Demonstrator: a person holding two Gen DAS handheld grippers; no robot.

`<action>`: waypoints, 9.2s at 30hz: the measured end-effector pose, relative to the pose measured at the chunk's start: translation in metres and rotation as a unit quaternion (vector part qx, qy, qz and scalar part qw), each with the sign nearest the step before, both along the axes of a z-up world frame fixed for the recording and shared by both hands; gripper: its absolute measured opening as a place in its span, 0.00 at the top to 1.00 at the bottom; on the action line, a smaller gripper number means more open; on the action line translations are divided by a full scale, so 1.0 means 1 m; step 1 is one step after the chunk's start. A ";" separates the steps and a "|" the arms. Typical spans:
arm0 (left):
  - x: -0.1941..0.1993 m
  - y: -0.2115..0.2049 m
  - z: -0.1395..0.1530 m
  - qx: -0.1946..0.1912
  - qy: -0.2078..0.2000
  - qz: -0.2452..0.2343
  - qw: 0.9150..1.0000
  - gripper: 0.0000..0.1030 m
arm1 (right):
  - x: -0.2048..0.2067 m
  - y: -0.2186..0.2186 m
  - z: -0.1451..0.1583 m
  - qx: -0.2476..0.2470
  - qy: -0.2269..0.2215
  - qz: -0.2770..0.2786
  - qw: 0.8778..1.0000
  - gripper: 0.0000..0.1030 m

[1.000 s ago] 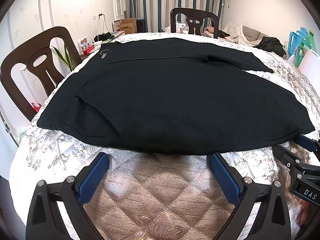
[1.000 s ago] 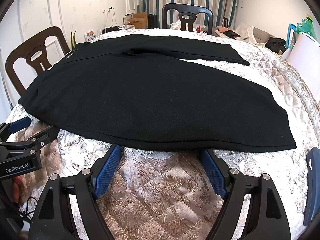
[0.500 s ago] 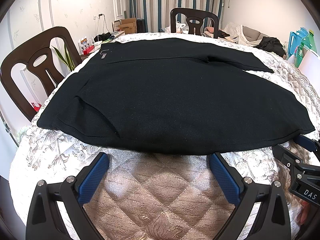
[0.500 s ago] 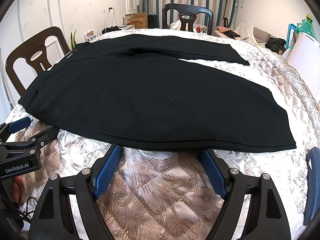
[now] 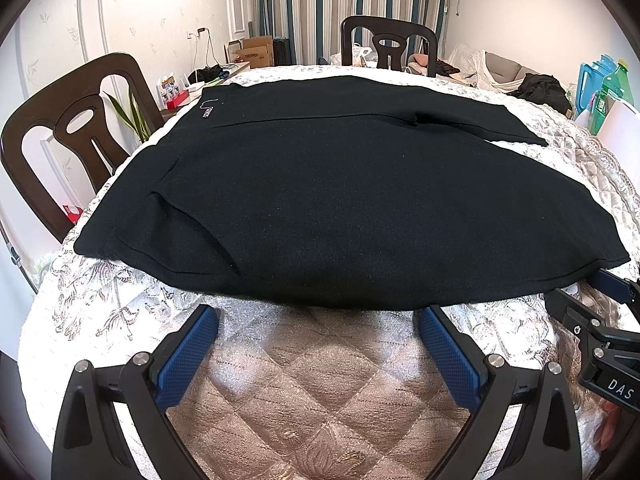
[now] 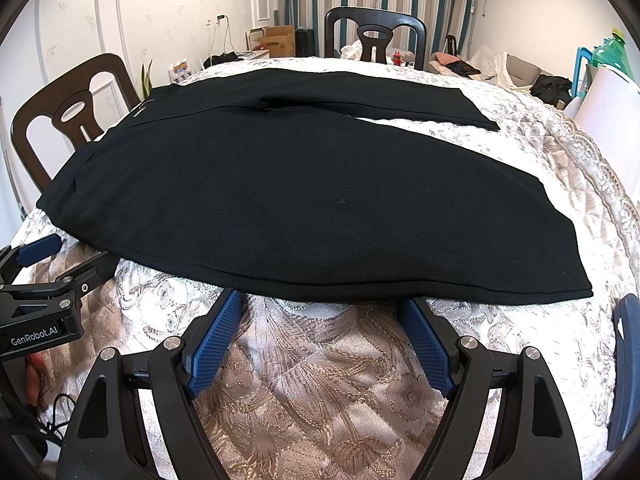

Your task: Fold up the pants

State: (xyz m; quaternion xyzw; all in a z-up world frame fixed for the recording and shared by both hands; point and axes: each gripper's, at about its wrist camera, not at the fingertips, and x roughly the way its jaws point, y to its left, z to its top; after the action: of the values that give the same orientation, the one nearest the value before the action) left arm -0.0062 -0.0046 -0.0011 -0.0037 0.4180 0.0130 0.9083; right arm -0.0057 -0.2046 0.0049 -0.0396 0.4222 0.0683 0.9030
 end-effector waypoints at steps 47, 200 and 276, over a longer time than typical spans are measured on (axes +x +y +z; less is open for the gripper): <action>0.070 0.055 0.147 -0.028 -0.112 -0.119 0.986 0.04 | 0.086 -0.030 0.154 0.049 -0.185 0.094 0.977 0.22; -0.009 0.008 0.023 0.045 -0.018 -0.298 0.953 0.88 | 0.020 -0.049 0.012 -0.021 -0.027 0.191 0.981 0.94; 0.058 -0.083 0.053 -0.146 0.037 -0.365 0.919 0.44 | 0.010 -0.214 0.032 0.071 -0.047 -0.223 0.971 0.56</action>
State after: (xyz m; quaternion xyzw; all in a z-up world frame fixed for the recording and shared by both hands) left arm 0.0519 -0.0871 0.0520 0.0166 0.4209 -0.3805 0.8233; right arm 0.0046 -0.4188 0.0369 0.1165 0.3715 -0.1074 0.9148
